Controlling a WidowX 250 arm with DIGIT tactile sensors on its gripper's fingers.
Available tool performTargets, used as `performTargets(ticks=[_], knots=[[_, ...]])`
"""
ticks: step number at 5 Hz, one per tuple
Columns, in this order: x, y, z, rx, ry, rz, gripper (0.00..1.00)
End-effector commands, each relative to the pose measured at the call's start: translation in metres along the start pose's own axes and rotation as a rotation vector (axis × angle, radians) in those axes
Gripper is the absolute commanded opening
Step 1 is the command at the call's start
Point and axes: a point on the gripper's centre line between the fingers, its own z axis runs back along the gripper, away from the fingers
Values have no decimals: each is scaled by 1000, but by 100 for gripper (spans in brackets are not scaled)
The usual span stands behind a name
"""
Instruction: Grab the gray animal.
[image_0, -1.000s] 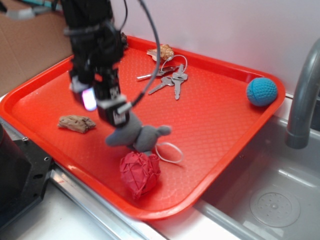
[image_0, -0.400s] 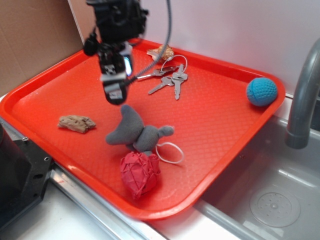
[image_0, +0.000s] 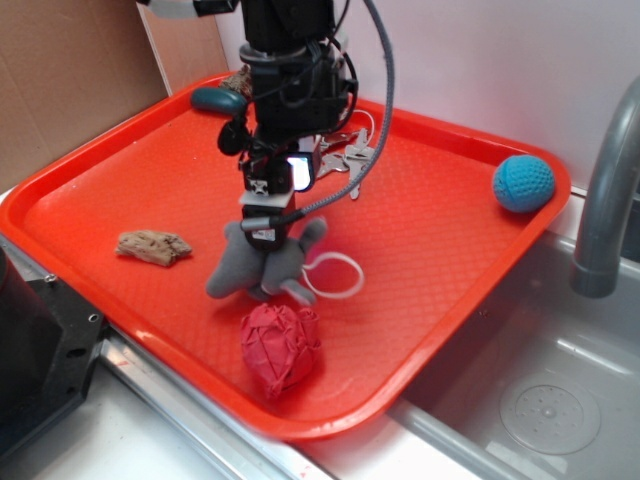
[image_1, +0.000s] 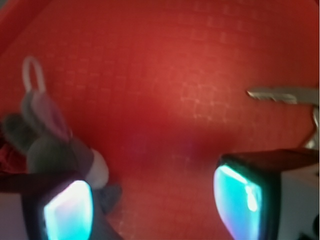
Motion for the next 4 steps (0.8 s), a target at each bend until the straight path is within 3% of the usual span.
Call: performTargets(ticks=[1, 2, 4], knots=[[-10, -13, 34, 66, -87, 12, 100], [-16, -6, 70, 215, -148, 146, 100], [-16, -6, 70, 215, -148, 146, 100]])
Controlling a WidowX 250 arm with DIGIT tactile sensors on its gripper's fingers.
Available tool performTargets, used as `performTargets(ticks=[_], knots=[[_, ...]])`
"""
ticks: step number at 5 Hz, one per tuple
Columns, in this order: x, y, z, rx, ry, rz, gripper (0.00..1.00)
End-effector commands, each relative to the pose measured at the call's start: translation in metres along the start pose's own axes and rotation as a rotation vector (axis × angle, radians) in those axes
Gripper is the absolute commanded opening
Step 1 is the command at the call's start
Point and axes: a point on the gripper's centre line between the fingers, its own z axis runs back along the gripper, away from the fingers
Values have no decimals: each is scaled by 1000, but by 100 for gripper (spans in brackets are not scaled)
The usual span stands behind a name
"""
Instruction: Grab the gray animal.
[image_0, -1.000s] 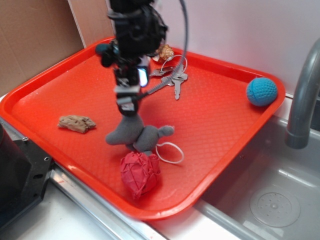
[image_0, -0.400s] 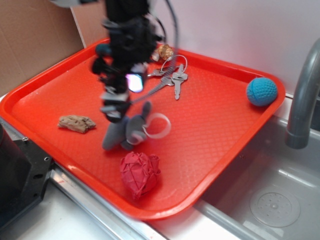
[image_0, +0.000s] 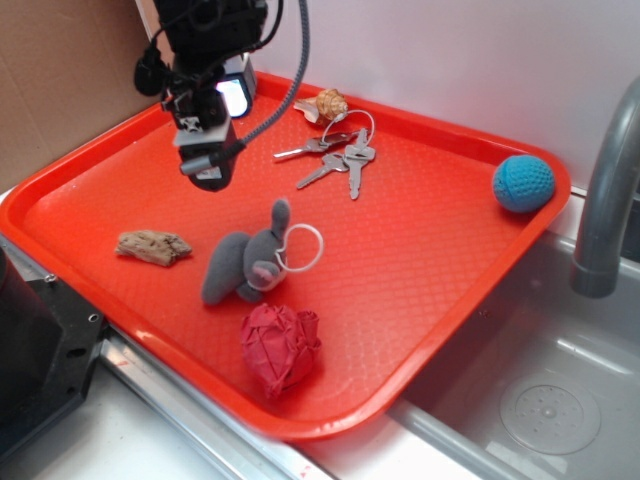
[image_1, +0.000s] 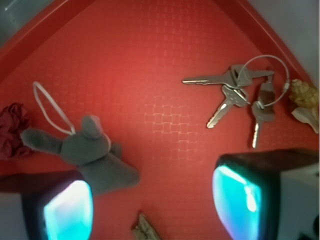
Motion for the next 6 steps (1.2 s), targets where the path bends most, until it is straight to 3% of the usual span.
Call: performTargets(ticks=[1, 3, 4, 5, 6], knots=[[17, 7, 7, 26, -38, -3, 100], [-39, -59, -14, -62, 70, -191, 100], [-46, -74, -28, -35, 97, -194, 100], [-33, -68, -42, -42, 94, -146, 100], [-11, -55, -39, -39, 40, -70, 100]])
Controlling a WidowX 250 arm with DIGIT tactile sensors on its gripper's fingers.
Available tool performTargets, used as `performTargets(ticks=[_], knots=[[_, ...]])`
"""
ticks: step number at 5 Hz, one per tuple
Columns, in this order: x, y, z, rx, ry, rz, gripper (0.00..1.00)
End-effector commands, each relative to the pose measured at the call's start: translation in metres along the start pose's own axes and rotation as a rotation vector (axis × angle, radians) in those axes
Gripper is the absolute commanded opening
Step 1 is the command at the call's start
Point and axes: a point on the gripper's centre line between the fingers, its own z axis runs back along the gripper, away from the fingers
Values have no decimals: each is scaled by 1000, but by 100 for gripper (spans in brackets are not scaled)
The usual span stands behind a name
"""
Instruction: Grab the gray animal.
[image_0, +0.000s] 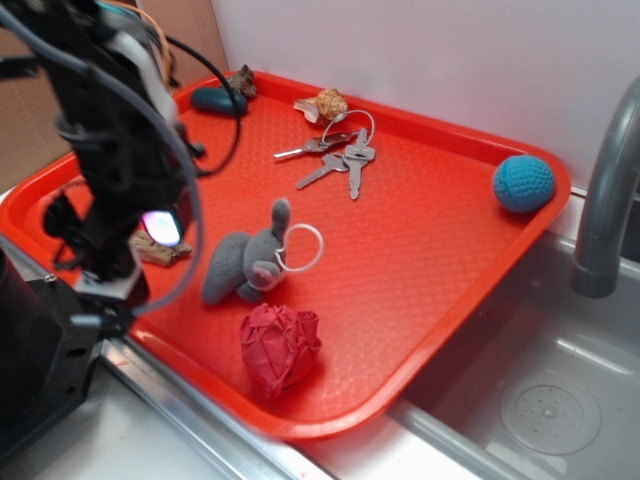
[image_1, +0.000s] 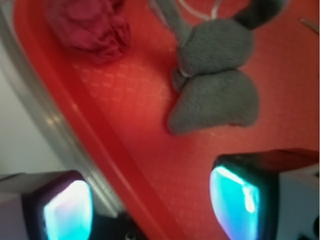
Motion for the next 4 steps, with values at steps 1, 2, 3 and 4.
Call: performTargets(ticks=[1, 2, 3, 4], knots=[[51, 44, 8, 16, -88, 100, 100], [63, 52, -4, 16, -76, 60, 100], [69, 61, -30, 16, -7, 47, 100], [67, 63, -38, -1, 26, 38, 99]])
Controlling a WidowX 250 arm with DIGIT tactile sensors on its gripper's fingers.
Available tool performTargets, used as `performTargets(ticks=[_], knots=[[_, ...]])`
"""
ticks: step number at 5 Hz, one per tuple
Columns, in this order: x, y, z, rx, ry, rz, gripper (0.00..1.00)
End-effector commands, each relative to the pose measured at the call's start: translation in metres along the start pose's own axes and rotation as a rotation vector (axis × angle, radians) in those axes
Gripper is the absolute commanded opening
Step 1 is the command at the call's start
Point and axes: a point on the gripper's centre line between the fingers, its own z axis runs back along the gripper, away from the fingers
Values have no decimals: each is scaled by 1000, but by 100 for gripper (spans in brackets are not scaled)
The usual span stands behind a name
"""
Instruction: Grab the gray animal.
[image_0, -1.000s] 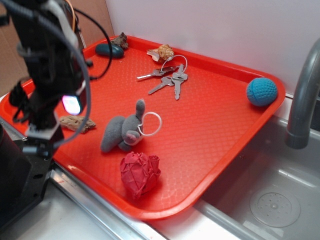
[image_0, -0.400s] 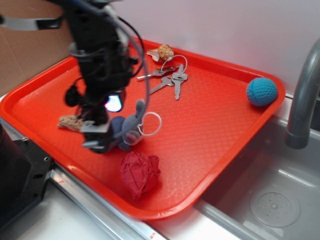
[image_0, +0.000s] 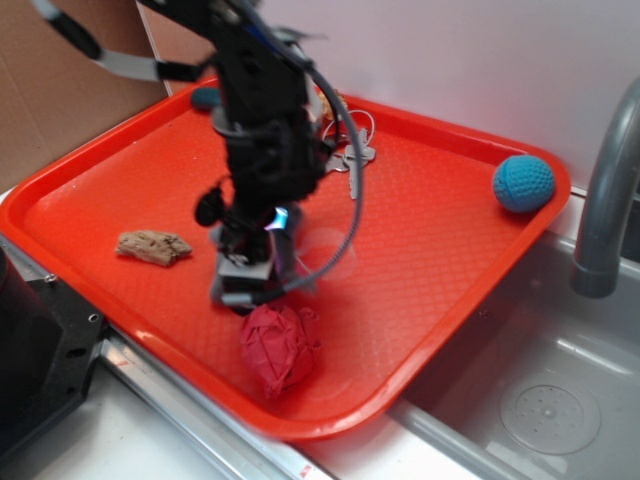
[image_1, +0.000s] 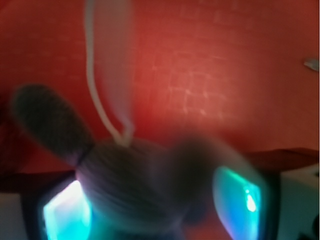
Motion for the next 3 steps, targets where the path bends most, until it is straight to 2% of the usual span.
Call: performTargets(ticks=[1, 2, 3], knots=[[9, 14, 8, 12, -11, 23, 0], [16, 41, 56, 41, -110, 97, 0], [4, 65, 108, 56, -179, 324, 0]])
